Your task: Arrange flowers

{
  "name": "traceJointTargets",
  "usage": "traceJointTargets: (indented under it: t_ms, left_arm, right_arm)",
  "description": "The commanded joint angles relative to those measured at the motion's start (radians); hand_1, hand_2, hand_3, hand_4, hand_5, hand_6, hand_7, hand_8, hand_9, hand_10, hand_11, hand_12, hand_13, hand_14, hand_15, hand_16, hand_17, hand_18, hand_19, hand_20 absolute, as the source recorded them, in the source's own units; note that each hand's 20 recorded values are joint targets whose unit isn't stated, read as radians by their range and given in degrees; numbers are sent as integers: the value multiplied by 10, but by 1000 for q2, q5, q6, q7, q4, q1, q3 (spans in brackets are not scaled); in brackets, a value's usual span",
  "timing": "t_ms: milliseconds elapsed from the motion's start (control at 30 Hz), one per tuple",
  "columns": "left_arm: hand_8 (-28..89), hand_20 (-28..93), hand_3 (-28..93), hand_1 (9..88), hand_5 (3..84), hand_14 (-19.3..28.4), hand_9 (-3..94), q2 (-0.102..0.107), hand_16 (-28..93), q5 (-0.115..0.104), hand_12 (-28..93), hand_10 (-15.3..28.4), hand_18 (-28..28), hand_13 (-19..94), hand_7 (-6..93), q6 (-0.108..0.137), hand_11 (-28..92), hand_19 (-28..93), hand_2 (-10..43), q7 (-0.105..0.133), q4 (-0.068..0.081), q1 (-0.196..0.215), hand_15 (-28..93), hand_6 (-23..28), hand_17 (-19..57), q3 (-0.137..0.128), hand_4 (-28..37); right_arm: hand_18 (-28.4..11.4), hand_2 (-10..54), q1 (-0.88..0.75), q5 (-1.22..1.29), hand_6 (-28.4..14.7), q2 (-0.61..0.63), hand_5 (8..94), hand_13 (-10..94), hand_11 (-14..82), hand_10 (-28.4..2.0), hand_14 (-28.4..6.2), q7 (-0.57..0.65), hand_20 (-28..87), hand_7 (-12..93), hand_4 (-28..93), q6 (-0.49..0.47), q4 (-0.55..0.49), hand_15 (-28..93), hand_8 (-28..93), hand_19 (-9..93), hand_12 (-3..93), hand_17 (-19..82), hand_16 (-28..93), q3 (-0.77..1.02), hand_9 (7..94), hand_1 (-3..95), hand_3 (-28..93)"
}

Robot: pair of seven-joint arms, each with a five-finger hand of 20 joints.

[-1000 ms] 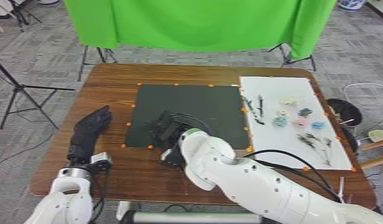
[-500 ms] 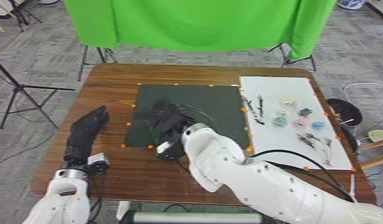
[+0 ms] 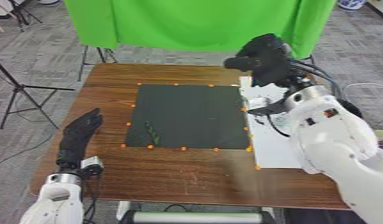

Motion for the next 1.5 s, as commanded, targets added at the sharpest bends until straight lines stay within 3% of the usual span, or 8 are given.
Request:
traceJointTargets:
  t_ms: [33,200,400,700,1067,1467,1500]
  left_arm:
    - [-69,165,722,246,445,134,407,0,-6,8,106,124,86,331,116,-10,153,20,-95,-15,-12,17,92,30,80,-11,-251]
    - [-69,166,720,248,445,134,407,-1,-6,15,107,125,86,332,116,-7,153,20,-95,-16,-21,28,93,30,80,-19,-251]
    - [-69,166,718,249,444,134,408,-9,-6,18,107,125,86,332,116,-2,153,21,-95,-14,-33,45,93,30,81,-25,-249]
    - [-69,166,719,249,445,135,409,-20,-6,26,107,125,86,334,116,-6,155,20,-95,-16,-39,52,93,31,81,-22,-249]
    - [-69,167,716,251,445,138,411,-24,-6,24,107,126,86,337,115,-11,156,21,-95,-24,-42,57,94,31,81,-19,-248]
    - [-69,167,715,250,446,139,413,-30,-6,22,107,126,86,339,115,-14,157,21,-94,-15,-47,67,95,32,81,-14,-247]
    - [-69,167,716,250,446,139,413,-29,-6,23,107,126,86,339,115,-14,157,21,-94,-15,-46,67,94,32,81,-14,-246]
  right_arm:
    - [-94,-95,-569,-188,-55,117,588,932,241,-153,-47,86,288,310,-87,32,-43,425,-68,905,216,659,308,475,803,301,671]
    - [-95,-95,-732,-248,-52,117,605,933,283,-142,-42,130,299,316,-95,12,-21,446,-67,920,233,657,314,590,821,319,672]
    - [-87,-95,-791,-310,-47,117,626,936,316,-127,-32,185,305,327,-109,-36,37,468,-70,928,243,672,309,601,848,341,674]
    - [-83,-95,-804,-309,-48,106,661,937,299,-130,-28,222,309,300,-127,-77,121,477,-66,928,236,678,298,577,866,352,676]
    - [-81,-95,-814,-271,-48,104,670,937,296,-130,-28,240,311,297,-126,-105,150,481,-60,925,239,682,292,543,874,354,674]
    - [-79,-95,-736,-263,-49,144,675,937,292,-130,-28,246,311,295,-126,-99,219,486,-57,920,236,686,283,418,879,368,673]
    - [-79,-95,-726,-264,-49,146,674,937,293,-129,-28,252,311,292,-129,-94,225,486,-10,919,235,687,281,406,881,385,668]
